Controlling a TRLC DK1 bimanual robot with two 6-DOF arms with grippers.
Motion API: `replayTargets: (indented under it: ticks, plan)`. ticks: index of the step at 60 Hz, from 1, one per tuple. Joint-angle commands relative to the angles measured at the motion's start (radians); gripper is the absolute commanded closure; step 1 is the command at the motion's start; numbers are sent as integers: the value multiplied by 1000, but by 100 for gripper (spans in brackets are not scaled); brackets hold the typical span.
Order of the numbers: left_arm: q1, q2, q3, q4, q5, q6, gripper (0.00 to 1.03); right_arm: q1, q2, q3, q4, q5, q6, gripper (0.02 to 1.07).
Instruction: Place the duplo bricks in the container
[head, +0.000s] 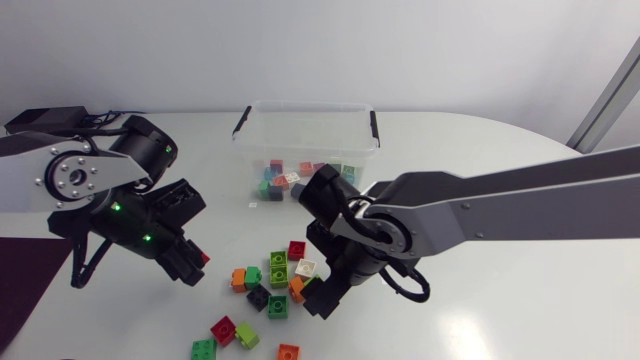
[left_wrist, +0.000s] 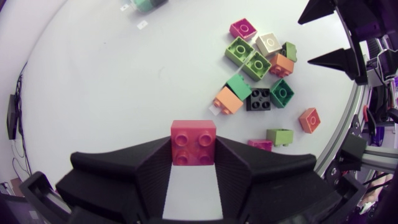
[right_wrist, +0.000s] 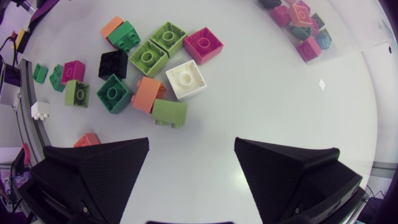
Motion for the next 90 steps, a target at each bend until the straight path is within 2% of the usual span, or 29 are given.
replayTargets:
  ticks: [1,21,47,57,64,70,81,84,90]
  plan:
    - [17,-24,47,-19,-8,13,80,14,44,46,-35,6,32,8]
    - [26,-33,68,-35,-8,11,80,27,203,202,-156,14,92,8]
    - [32,-35,85,-37,-8,14,80,-41,251,259,-193,33,132,10]
    - [38,-39,182,-57,-8,13,80,-16,262,284,-199,33,141,10]
    - [25,-33,284,-68,-6,0,80,-15,274,299,-200,33,146,16]
    - [18,-5,369,-66,0,-9,80,-13,280,303,-200,33,140,17]
    - [18,28,441,-34,23,-29,80,-9,286,303,-177,31,140,37]
    - [12,33,448,-15,28,-30,80,-4,285,302,-168,31,141,45]
    - [18,50,461,20,31,-32,80,2,285,296,-153,31,140,54]
